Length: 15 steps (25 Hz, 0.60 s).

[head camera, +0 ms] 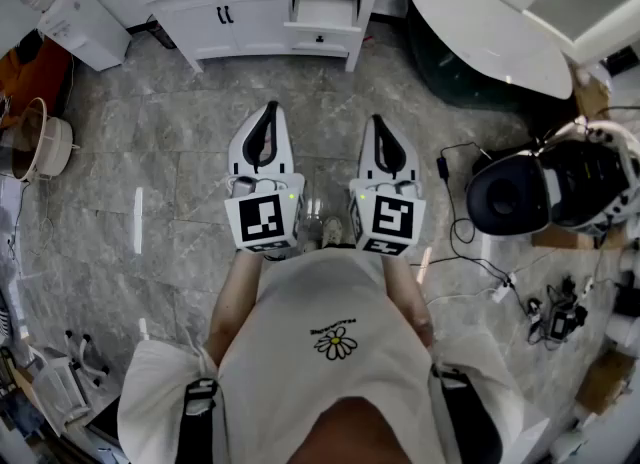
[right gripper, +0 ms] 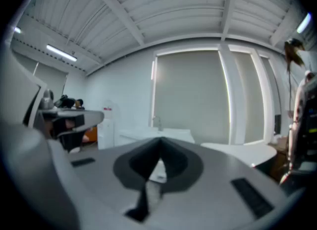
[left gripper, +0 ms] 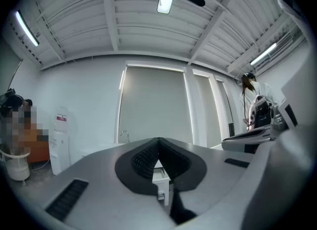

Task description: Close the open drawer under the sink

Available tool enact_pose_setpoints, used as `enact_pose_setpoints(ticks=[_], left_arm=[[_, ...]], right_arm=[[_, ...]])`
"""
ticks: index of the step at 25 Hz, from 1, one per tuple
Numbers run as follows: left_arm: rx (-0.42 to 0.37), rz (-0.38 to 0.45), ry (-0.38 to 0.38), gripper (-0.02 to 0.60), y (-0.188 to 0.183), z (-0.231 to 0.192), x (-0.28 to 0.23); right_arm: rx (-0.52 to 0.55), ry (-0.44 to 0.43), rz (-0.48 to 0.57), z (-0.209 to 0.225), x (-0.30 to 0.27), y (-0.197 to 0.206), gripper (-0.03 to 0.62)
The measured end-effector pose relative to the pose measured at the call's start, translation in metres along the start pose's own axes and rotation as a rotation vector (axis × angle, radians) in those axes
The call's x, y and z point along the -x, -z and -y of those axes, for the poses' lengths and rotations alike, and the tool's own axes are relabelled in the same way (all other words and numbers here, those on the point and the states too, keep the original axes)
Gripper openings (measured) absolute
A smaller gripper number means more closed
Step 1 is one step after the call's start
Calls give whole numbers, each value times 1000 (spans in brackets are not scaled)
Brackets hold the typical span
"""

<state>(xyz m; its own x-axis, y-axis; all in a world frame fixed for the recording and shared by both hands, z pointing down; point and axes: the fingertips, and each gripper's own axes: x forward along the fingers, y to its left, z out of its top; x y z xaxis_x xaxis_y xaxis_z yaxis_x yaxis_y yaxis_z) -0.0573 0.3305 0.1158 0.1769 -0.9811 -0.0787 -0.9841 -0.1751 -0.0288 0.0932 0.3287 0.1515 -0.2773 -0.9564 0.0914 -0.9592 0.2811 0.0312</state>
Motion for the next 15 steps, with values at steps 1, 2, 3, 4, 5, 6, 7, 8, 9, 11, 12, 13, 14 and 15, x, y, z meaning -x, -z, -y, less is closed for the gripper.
enact_pose_setpoints(ticks=[1, 2, 3, 4, 5, 6, 7, 8, 9, 11, 12, 13, 14, 15], left_arm=[[-2, 3, 1, 20, 0, -1, -1], [-5, 6, 2, 20, -1, -1, -2], [-8, 9, 3, 20, -1, -1, -3], [-11, 10, 5, 20, 0, 0, -4], [-11, 10, 6, 20, 0, 1, -5], [-8, 8, 7, 20, 1, 2, -5], [-3, 5, 8, 20, 1, 2, -5], [1, 2, 8, 20, 2, 3, -5], [1, 1, 6, 20, 2, 3, -5], [-1, 1, -2, 20, 1, 1, -6], [-2, 1, -5, 20, 1, 1, -7], [-4, 1, -8, 20, 1, 0, -8], [-9, 1, -10, 20, 1, 0, -9], [-14, 1, -12, 20, 1, 0, -10]], right_arm=[[4, -1, 2, -1, -1, -1, 29], [7, -3, 4, -2, -2, -2, 29], [10, -4, 5, -3, -3, -2, 29], [11, -6, 4, -2, -3, -2, 29], [10, -7, 3, -1, -4, -1, 29], [8, -9, 1, 0, -4, 0, 29], [4, -10, 0, 1, -4, 1, 29], [-3, -10, -1, 2, -4, 2, 29], [-12, -10, 1, 3, -4, 1, 29], [-34, -10, 14, 6, -6, 0, 29], [-45, -11, 20, 7, -6, -1, 29], [-53, -11, 24, 9, -6, -1, 29], [-56, -9, 26, 11, -7, -1, 29], [-53, -7, 26, 13, -8, 0, 29]])
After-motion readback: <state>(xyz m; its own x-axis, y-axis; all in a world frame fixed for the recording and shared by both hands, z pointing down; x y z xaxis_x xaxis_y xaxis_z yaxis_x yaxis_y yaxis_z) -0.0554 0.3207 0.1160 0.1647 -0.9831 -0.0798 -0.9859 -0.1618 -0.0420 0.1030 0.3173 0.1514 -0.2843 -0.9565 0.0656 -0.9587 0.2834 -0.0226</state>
